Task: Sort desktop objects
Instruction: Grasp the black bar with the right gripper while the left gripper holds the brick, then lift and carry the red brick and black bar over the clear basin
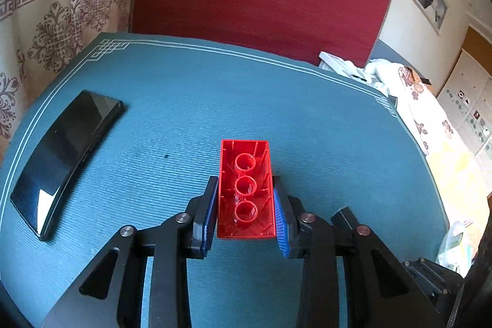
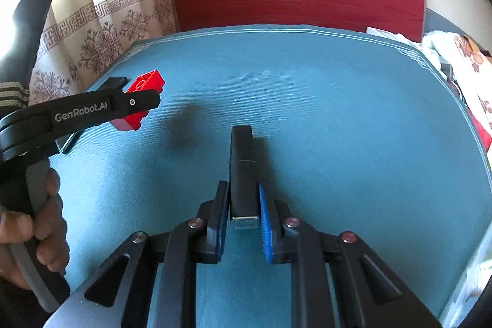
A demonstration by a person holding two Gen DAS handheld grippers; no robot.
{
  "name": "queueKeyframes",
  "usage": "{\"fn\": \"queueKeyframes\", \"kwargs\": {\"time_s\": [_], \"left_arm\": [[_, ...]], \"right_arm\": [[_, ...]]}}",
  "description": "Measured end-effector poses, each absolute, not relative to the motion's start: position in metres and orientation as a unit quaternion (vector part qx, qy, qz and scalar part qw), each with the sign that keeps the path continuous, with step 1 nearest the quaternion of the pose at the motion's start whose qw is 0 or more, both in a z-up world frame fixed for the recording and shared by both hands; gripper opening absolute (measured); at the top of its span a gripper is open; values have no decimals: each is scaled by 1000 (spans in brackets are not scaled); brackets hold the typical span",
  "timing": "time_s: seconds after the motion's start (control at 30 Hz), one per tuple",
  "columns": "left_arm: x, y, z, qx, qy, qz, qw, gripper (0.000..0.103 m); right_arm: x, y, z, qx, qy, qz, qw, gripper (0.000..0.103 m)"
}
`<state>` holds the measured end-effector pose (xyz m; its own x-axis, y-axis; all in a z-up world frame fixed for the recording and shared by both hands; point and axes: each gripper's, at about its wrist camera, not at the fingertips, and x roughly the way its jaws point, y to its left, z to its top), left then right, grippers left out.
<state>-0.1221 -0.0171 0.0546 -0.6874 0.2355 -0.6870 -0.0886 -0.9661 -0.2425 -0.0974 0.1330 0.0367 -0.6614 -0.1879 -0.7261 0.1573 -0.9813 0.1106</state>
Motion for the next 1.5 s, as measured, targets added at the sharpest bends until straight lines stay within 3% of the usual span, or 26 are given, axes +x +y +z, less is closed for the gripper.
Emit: {"fn": "queueKeyframes", "kwargs": {"time_s": [0.9,1.5], "left_arm": [[-77,62,73,-373,-34,908,189,35],[-66,72,73,-370,-23,907,197,35]], "right_arm": [[-10,178,65,365,-76,-926,53,20],[-45,163,33,407,-48,-911,47,20]]}}
